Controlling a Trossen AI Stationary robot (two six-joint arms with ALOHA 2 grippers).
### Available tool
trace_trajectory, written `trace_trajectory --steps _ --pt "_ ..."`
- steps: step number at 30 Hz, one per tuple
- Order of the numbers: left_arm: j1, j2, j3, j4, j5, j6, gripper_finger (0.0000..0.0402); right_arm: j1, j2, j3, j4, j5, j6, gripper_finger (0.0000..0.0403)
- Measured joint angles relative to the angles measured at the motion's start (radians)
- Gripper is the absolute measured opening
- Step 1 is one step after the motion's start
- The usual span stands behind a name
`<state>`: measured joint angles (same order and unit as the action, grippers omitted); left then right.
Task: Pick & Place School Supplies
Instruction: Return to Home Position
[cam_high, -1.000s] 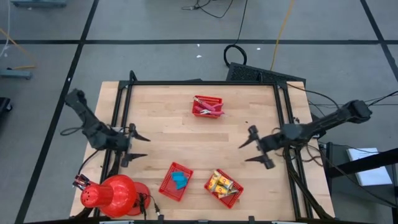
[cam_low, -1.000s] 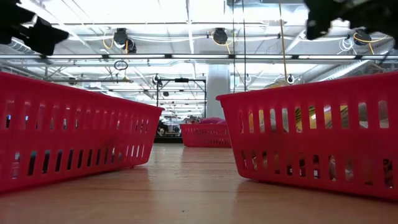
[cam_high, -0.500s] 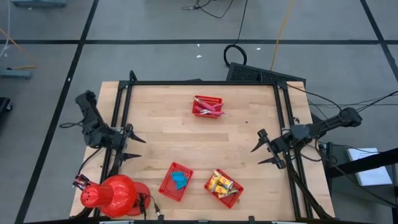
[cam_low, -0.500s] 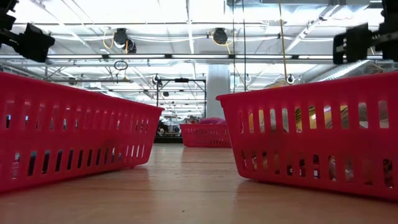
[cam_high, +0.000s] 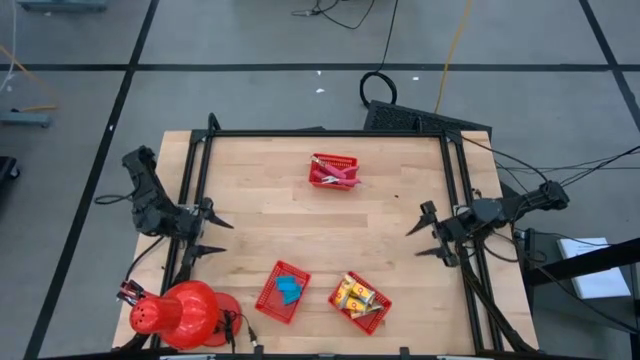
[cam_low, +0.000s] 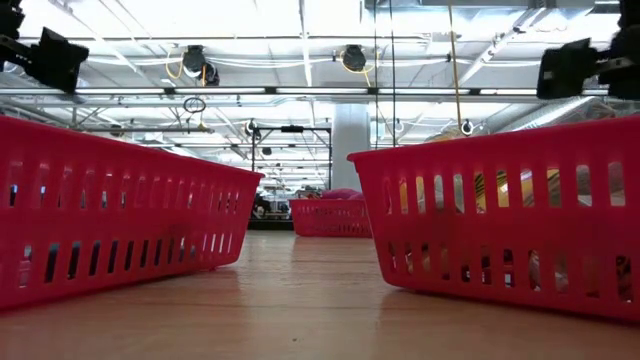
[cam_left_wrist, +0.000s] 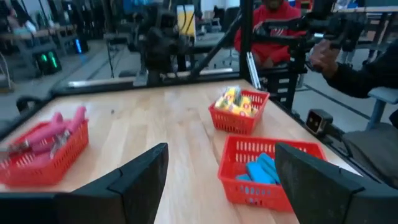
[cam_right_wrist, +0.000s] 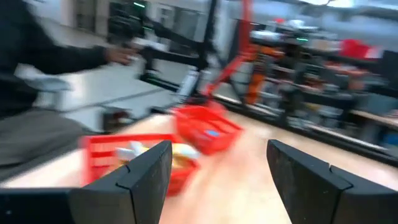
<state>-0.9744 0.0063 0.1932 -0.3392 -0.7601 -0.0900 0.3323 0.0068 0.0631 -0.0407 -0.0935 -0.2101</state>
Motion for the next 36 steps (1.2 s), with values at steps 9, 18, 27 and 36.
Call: trace_trajectory --steps 9,18,27,36 --pt "0.081 0.0 0.0 0.058 0.001 0.08 0.0294 -0.109 -0.004 -0.001 0.003 0.181 -0.061 0.0254" --pt "0.284 0.0 0.001 0.138 0.166 0.134 0.0294 -0.337 -0.004 -0.002 0.029 0.101 -0.099 0.0254" --pt "0.464 0.0 0.001 0.16 0.328 0.146 0.0294 -0.491 -0.003 -0.003 0.057 0.073 -0.072 0.0254" --pt "0.511 0.0 0.001 0.156 0.318 0.192 0.0294 -0.506 0.011 -0.044 0.062 0.105 -0.026 0.0254"
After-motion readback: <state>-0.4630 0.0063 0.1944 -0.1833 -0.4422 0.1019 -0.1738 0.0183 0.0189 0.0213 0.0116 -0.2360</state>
